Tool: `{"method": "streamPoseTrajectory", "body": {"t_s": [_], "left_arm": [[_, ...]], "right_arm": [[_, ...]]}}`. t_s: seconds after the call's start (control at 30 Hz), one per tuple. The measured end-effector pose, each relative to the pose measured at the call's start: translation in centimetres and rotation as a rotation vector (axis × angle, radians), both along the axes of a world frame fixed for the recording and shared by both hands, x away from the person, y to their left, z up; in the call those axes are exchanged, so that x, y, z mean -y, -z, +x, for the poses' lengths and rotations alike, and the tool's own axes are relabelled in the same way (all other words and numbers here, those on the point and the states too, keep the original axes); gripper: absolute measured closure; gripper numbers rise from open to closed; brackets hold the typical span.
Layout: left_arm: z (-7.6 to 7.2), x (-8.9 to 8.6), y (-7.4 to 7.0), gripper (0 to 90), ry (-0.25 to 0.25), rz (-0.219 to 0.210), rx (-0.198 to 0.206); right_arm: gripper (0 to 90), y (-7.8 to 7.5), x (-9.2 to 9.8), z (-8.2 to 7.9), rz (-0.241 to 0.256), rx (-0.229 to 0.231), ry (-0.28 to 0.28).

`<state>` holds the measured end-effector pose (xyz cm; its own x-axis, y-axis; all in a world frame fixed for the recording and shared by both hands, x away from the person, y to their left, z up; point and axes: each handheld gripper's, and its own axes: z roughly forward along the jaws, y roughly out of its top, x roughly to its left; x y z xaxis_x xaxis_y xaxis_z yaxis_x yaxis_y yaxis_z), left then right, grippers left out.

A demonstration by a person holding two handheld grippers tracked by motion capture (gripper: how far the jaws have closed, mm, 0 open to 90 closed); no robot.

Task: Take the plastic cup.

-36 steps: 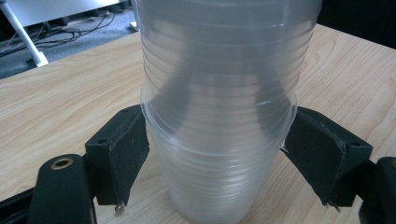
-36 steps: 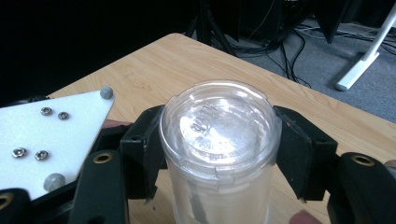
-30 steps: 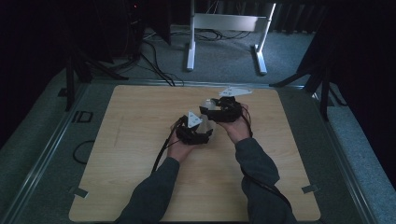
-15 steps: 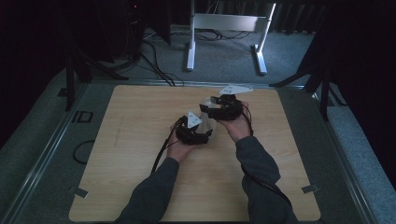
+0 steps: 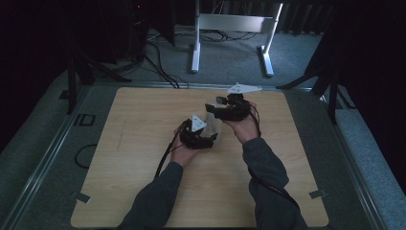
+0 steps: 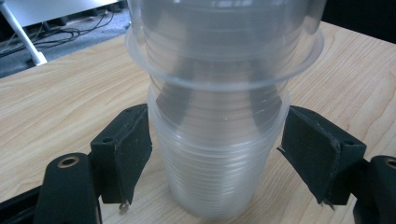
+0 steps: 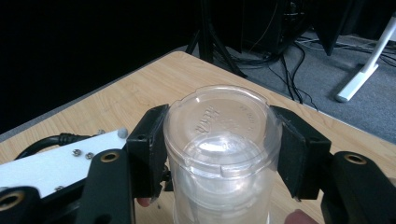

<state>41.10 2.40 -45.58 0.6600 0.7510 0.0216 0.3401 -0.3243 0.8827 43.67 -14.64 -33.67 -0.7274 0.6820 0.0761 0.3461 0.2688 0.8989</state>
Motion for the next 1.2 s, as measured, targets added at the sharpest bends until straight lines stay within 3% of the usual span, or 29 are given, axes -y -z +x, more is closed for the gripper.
{"method": "streamPoseTrajectory", "body": {"t_s": [0.43,1.2], "left_arm": [[-0.3,-0.8,-0.5,24.3,0.016,-0.035,-0.001],[-1.0,-1.7,-1.1,24.2,0.040,-0.030,-0.001]], "right_arm": [[41.3,-1.4,0.3,-0.2,0.032,0.010,-0.007],[41.4,-4.4,0.9,-1.3,0.060,0.041,-0.016]]}}
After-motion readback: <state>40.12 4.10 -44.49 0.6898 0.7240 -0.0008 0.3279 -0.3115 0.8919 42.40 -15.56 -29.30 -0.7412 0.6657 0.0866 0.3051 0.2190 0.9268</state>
